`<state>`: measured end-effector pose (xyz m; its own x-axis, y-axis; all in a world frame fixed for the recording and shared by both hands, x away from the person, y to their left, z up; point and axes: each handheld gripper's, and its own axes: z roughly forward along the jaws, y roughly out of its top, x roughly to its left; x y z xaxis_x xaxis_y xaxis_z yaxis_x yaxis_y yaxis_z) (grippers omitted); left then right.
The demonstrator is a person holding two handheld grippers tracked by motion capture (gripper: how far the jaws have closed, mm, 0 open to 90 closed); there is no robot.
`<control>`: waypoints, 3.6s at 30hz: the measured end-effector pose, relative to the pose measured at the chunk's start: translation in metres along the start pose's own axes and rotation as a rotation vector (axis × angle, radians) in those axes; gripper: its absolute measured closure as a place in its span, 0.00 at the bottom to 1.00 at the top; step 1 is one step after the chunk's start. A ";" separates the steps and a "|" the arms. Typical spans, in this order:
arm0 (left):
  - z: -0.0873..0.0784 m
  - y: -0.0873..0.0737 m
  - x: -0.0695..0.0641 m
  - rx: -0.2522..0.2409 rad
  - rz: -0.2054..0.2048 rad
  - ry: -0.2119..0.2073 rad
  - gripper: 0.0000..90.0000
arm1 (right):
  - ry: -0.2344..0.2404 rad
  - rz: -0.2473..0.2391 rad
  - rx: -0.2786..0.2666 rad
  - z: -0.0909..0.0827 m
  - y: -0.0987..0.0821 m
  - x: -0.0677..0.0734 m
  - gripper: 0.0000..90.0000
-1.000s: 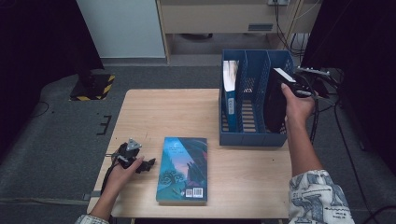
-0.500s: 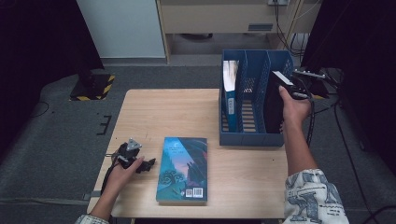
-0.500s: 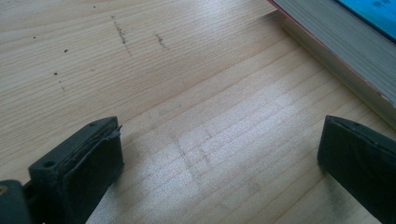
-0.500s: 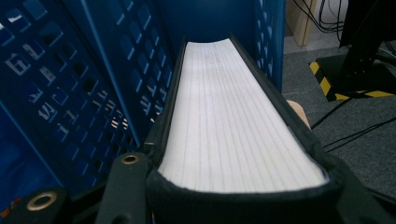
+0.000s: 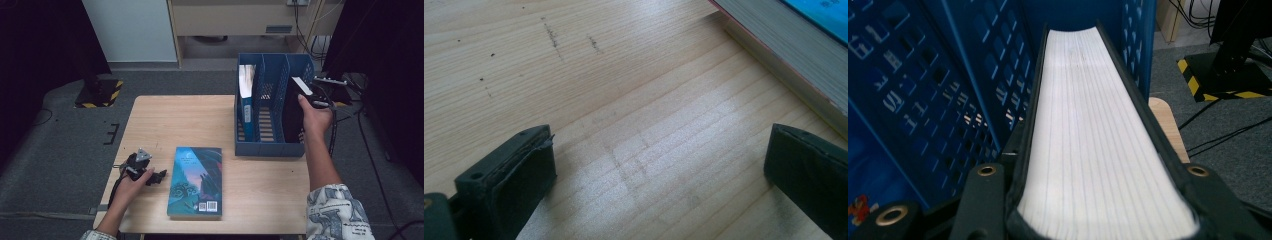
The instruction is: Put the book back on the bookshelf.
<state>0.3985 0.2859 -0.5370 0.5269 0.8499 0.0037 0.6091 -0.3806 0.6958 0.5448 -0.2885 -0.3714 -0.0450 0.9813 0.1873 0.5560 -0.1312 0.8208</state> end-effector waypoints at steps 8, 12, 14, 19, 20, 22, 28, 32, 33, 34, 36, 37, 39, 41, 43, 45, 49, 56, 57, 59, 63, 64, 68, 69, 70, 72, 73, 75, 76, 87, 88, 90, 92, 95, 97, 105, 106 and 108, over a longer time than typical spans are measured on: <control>0.000 0.000 -0.001 -0.001 0.002 -0.004 0.00 | -0.006 0.001 0.014 -0.006 -0.007 0.000 0.58; 0.000 -0.001 -0.002 -0.001 0.004 -0.005 0.00 | -0.019 -0.012 0.024 -0.009 -0.009 0.005 0.58; -0.001 -0.001 -0.002 0.001 0.006 -0.005 0.00 | -0.020 -0.018 0.031 -0.010 -0.011 0.006 0.58; -0.001 -0.001 -0.003 0.000 0.005 -0.007 0.00 | -0.023 -0.014 0.043 -0.014 -0.014 0.006 0.58; -0.001 -0.001 -0.003 0.000 0.005 -0.007 0.00 | -0.021 -0.020 0.041 -0.015 -0.016 0.005 0.58; -0.001 -0.001 -0.003 0.000 0.006 -0.007 0.00 | -0.021 -0.018 0.042 -0.016 -0.018 0.005 0.58; -0.001 -0.001 -0.003 0.000 0.005 -0.007 0.00 | -0.020 -0.024 0.049 -0.020 -0.022 0.006 0.57; -0.001 -0.001 -0.003 0.000 0.005 -0.007 0.00 | -0.013 -0.020 0.043 -0.022 -0.025 0.007 0.56; -0.001 -0.001 -0.003 0.000 0.005 -0.007 0.00 | -0.012 -0.018 0.043 -0.022 -0.025 0.007 0.56; -0.001 -0.001 -0.003 0.000 0.006 -0.007 0.00 | -0.012 -0.013 0.041 -0.021 -0.025 0.008 0.55; -0.001 -0.001 -0.003 0.000 0.005 -0.007 0.00 | -0.006 0.001 0.041 -0.021 -0.025 0.009 0.54; -0.001 -0.001 -0.003 0.000 0.006 -0.007 0.00 | -0.003 0.002 0.041 -0.021 -0.024 0.009 0.54; -0.001 -0.001 -0.003 -0.001 0.005 -0.007 0.00 | -0.001 -0.001 0.041 -0.020 -0.024 0.010 0.53; -0.001 -0.001 -0.003 0.000 0.006 -0.007 0.00 | -0.002 0.007 0.039 -0.019 -0.024 0.011 0.52; -0.001 -0.001 -0.003 0.000 0.007 -0.008 0.00 | -0.001 0.010 0.041 -0.018 -0.023 0.011 0.52; -0.001 -0.001 -0.003 0.000 0.007 -0.008 0.00 | 0.002 0.019 0.045 -0.018 -0.022 0.012 0.51; -0.001 -0.001 -0.003 0.000 0.009 -0.009 0.00 | 0.007 0.017 0.047 -0.016 -0.020 0.014 0.50; -0.001 -0.001 -0.003 0.000 0.009 -0.009 0.00 | 0.006 0.020 0.058 -0.012 -0.019 0.017 0.49; -0.001 -0.001 -0.003 0.000 0.009 -0.010 0.00 | 0.004 0.020 0.059 -0.012 -0.018 0.018 0.49; -0.001 -0.001 -0.003 0.000 0.009 -0.010 0.00 | 0.000 0.019 0.062 -0.012 -0.018 0.018 0.50; -0.001 -0.001 -0.003 0.000 0.010 -0.010 0.00 | -0.013 0.027 0.051 -0.013 -0.017 0.016 0.54; -0.001 -0.001 -0.003 -0.001 0.010 -0.010 0.00 | -0.021 0.019 0.050 -0.014 -0.017 0.017 0.55; -0.001 -0.001 -0.003 0.000 0.011 -0.011 0.00 | -0.045 0.000 0.038 -0.016 -0.016 0.015 0.58; -0.001 -0.001 -0.003 -0.001 0.011 -0.011 0.00 | -0.050 -0.002 0.035 -0.016 -0.016 0.014 0.59; -0.001 -0.001 -0.003 0.000 0.011 -0.011 0.00 | -0.051 0.004 0.035 -0.016 -0.016 0.014 0.59; -0.001 -0.001 -0.003 0.000 0.011 -0.011 0.00 | -0.046 -0.008 0.036 -0.016 -0.015 0.012 0.59; -0.001 -0.001 -0.003 -0.001 0.011 -0.012 0.00 | -0.045 -0.008 0.040 -0.016 -0.014 0.012 0.59; -0.001 -0.001 -0.003 -0.001 0.011 -0.012 0.00 | -0.045 -0.005 0.041 -0.017 -0.012 0.011 0.59; -0.001 -0.001 -0.003 0.000 0.012 -0.012 0.00 | -0.042 -0.007 0.040 -0.018 -0.011 0.011 0.59; -0.001 -0.001 -0.003 -0.001 0.012 -0.012 0.00 | -0.049 -0.023 0.017 -0.013 0.002 0.012 0.59; -0.001 -0.001 -0.003 -0.001 0.012 -0.012 0.00 | -0.046 -0.020 0.013 -0.011 0.003 0.012 0.59; -0.001 -0.001 -0.003 -0.001 0.012 -0.012 0.00 | -0.045 -0.018 0.015 -0.007 0.005 0.011 0.59; -0.001 -0.001 -0.003 -0.001 0.012 -0.012 0.00 | -0.049 -0.017 0.018 -0.004 0.007 0.012 0.59; -0.001 -0.001 -0.003 -0.001 0.012 -0.013 0.00 | -0.057 -0.032 0.016 0.001 0.009 0.011 0.59; -0.001 -0.001 -0.003 -0.001 0.013 -0.013 0.00 | -0.060 -0.031 0.019 0.004 0.010 0.010 0.59; 0.000 0.000 -0.003 -0.004 0.011 -0.016 0.00 | -0.076 -0.028 0.029 0.013 0.012 0.004 0.59; 0.000 0.000 -0.003 -0.004 0.011 -0.016 0.00 | -0.078 -0.030 0.033 0.014 0.013 0.005 0.59; 0.000 0.000 -0.003 -0.004 0.012 -0.017 0.00 | -0.085 -0.059 0.038 0.015 0.015 0.007 0.59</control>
<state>0.3969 0.2833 -0.5373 0.5442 0.8389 -0.0003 0.6003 -0.3892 0.6987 0.5654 -0.2817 -0.3663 -0.0091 0.9958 0.0910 0.5852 -0.0685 0.8080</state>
